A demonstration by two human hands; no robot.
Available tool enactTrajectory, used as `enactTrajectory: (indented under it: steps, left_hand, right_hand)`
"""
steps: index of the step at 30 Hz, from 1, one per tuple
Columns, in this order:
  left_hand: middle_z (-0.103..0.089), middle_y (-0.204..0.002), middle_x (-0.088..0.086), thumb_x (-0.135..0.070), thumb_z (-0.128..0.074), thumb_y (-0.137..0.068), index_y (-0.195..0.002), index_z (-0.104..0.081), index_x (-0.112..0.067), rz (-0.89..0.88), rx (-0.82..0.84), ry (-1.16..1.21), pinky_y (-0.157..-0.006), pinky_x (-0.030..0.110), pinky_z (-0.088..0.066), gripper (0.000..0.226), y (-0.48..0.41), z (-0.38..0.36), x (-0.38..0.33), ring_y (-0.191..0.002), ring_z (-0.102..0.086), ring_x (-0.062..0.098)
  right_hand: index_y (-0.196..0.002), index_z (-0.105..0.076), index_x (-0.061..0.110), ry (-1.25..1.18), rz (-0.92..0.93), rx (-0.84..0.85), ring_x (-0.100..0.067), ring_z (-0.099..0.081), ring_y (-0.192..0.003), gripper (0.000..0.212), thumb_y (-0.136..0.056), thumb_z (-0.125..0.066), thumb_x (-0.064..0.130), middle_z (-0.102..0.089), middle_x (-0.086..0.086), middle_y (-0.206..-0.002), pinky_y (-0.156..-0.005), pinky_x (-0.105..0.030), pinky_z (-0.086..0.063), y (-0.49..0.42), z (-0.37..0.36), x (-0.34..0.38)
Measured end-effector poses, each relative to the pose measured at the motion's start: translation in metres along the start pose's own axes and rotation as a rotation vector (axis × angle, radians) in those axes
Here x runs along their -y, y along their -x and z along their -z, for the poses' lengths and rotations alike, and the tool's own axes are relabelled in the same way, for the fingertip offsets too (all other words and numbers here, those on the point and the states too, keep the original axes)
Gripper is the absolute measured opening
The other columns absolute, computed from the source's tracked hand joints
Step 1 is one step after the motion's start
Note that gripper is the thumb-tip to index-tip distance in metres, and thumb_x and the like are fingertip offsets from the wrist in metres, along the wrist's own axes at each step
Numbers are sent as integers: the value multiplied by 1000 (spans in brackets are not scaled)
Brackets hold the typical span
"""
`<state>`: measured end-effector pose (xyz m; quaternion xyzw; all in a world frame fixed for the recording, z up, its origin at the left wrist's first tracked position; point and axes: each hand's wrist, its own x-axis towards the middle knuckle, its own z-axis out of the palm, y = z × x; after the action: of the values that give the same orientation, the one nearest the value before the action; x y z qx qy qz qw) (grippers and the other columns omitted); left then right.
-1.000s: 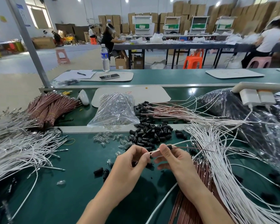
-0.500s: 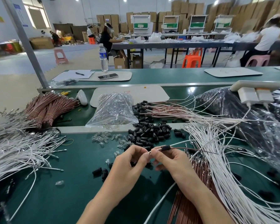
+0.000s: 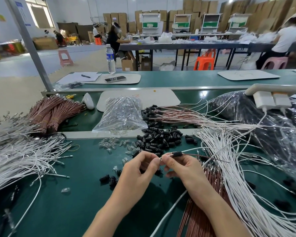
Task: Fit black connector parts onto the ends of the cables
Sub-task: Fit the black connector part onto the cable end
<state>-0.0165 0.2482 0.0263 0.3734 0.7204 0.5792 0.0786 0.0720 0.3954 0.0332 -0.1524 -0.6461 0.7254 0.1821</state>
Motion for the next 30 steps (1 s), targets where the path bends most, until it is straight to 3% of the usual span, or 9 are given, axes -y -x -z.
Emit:
enactTrajectory:
  steps: [7,12,15,18,21,24,26,28,30]
  left_hand:
    - [-72,-83,-9,-40,-66,-96,-92,-68,-38,32,12,54,-67,17,-50,5,-3,0,0,-73,-64,8]
    - [-74,-84,-6,-48,-65,-90,-90,-68,-39,54,52,129,-70,23,-55,10,-3,1,-2,-74,-69,11]
    - [-74,-82,-7,-39,-67,-94,-90,-68,-37,46,39,123,-68,21,-53,5,-3,0,1,-73,-69,8]
    - [-74,-81,-6,-52,-68,-90,-90,-69,-36,40,20,130,-67,24,-55,17,-4,-1,0,-71,-68,8]
    - [-73,-80,-7,-53,-65,-90,-93,-69,-38,36,6,83,-66,27,-55,16,-3,-3,0,-70,-66,11]
    - [-72,-84,-13,-52,-58,-94,-98,-67,-43,21,32,-36,-65,21,-52,13,-3,2,0,-71,-64,6]
    - [-70,-89,-18,-50,-53,-99,-104,-63,-44,-7,-5,-242,-69,24,-52,13,-4,13,4,-77,-62,4]
    - [-68,-99,-22,-43,-50,-102,-112,-62,-39,-11,-129,-496,-83,29,-51,16,-7,28,11,-91,-59,0]
    - [-65,-115,-15,-34,-47,-104,-124,-59,-30,47,-208,-685,-95,33,-45,24,-9,41,19,-106,-55,7]
  right_hand:
    - [-90,-81,26,35,16,-14,-13,-71,-74,20,-79,-76,42,-78,-6,-86,-65,-24,-58,-3,1,-1]
    - [-88,-81,24,13,17,-17,-11,-70,-72,20,-79,-75,41,-77,-6,-83,-64,-24,-57,-2,0,-1]
    - [-90,-81,23,15,19,-4,-12,-69,-72,22,-78,-77,41,-77,-7,-84,-64,-22,-56,-1,-1,-1]
    - [-93,-82,26,-5,20,14,-10,-68,-72,30,-70,-80,45,-78,-6,-85,-65,-22,-56,-1,-1,0]
    - [-92,-82,26,6,22,6,-11,-68,-72,27,-71,-79,43,-78,-6,-84,-64,-22,-55,-1,-2,0]
    - [-92,-82,26,5,20,-15,-13,-70,-73,27,-72,-78,44,-78,-7,-87,-64,-23,-56,-2,-2,-1]
    - [-93,-81,27,-29,17,-36,-13,-72,-76,24,-75,-77,42,-79,-6,-91,-64,-22,-57,-3,-1,-2]
    - [-93,-82,26,-75,1,-76,-12,-73,-80,23,-76,-76,39,-79,-7,-94,-65,-21,-57,-4,0,-3]
    - [-93,-82,23,-137,-18,-101,-14,-74,-82,26,-73,-77,39,-79,-9,-95,-69,-21,-58,-5,3,-4]
